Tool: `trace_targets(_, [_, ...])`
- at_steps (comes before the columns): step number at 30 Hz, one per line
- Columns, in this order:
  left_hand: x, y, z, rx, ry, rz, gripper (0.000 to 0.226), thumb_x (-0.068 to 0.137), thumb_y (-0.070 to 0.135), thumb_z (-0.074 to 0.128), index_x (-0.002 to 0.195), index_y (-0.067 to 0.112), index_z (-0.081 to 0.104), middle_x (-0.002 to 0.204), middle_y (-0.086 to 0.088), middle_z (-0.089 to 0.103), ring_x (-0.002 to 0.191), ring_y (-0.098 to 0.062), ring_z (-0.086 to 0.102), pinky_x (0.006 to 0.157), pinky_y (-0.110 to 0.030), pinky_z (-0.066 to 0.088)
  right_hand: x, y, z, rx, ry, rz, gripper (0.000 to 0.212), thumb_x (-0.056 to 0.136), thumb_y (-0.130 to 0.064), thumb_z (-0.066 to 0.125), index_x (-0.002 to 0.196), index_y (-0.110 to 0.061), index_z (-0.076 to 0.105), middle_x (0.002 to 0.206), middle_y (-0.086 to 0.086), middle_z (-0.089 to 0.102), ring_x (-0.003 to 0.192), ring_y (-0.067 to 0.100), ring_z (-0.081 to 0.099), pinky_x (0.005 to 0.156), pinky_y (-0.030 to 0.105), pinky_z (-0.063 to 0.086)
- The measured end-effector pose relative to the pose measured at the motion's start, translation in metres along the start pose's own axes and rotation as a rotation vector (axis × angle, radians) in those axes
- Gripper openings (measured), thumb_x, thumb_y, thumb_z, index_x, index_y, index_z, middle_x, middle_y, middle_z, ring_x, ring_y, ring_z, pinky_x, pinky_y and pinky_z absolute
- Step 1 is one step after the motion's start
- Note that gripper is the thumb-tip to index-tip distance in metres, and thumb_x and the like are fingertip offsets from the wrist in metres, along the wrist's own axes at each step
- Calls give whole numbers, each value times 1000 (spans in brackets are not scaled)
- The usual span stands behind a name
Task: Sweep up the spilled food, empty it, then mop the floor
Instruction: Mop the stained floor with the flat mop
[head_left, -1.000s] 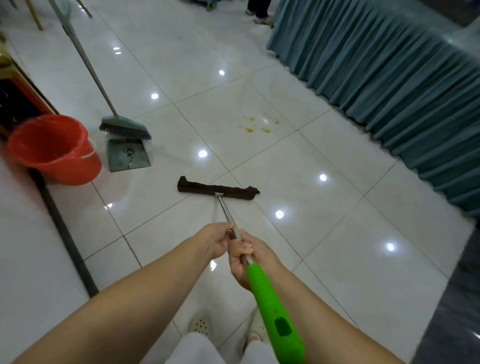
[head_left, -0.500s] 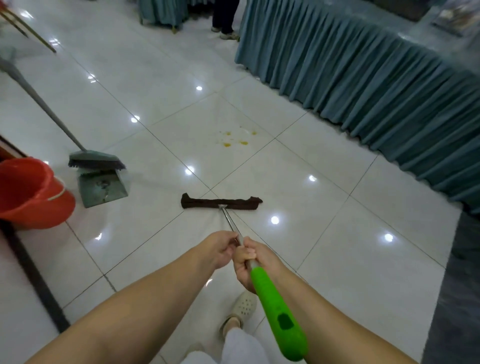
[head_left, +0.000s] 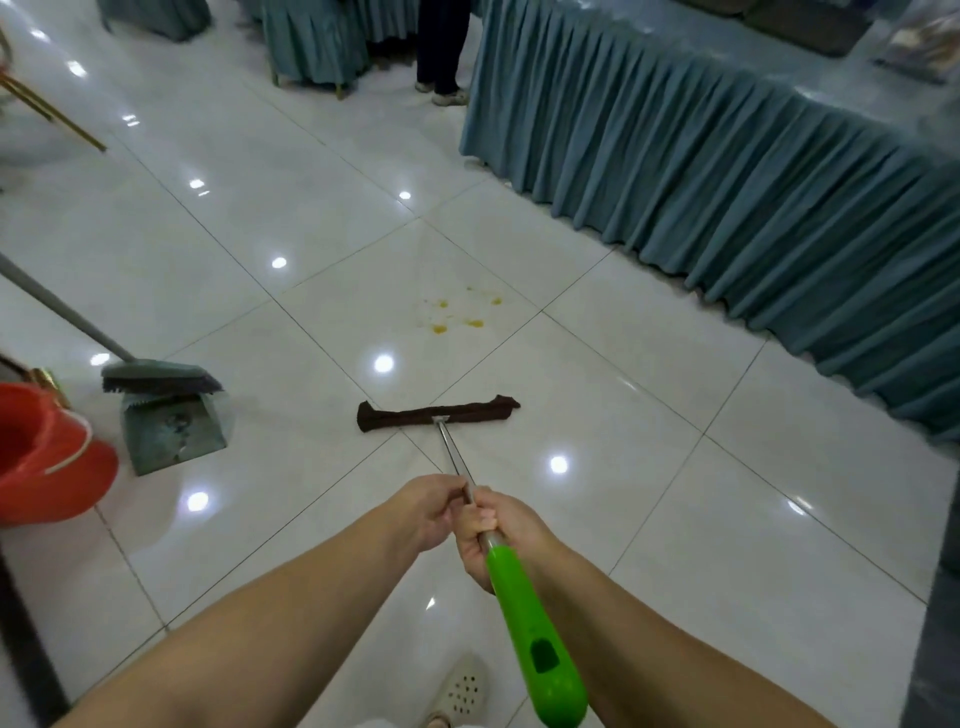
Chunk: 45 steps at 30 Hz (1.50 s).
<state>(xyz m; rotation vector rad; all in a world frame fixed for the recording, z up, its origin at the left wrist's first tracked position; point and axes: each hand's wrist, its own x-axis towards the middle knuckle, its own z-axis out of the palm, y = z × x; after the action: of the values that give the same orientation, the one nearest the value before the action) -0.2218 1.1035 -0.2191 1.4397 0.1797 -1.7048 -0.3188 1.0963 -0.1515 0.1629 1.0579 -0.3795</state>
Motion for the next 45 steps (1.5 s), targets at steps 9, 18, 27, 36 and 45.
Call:
trace_targets(9, [33,44,35,-18,6,39,22,95,-5,39,79,-8,54,79,-18,50,68,-21,50,69,-28,46,19,-64,21,-4,-31,18,15,101,-9,42,87,-6,46,57,3,38,23,6,32,25,9,30])
trace_targets(18, [86,131,72,39,21,70,23,91,-8,45,69,-6,54,66,-14,51,56,-17,51,43,-16,48,42,-151,82,-48,-49,1,28,99,-3,37,73,-2,47,41,7,44,21,6,33,24,9,29])
trace_targets(27, [160,259,101,2,-27,61,20,95,-3,45,79,-4,56,75,-15,54,67,-20,54,68,-25,48,98,-247,184,-15,0,-4,24,102,-10,37,80,-3,42,37,6,38,21,7,30,24,9,28])
trace_targets(36, [218,351,120,-50,22,43,26,94,-1,47,71,-1,59,67,-12,58,61,-18,57,52,-19,52,152,-319,257,10,-4,44,26,101,-11,38,78,-2,44,36,3,34,20,8,30,23,10,28])
trace_targets(45, [252,380,159,-70,93,48,31,91,-3,46,62,0,54,41,-4,58,44,-12,57,51,-19,48,178,-377,268,-47,5,117,29,101,-14,40,74,-4,46,37,3,37,20,9,31,22,10,27])
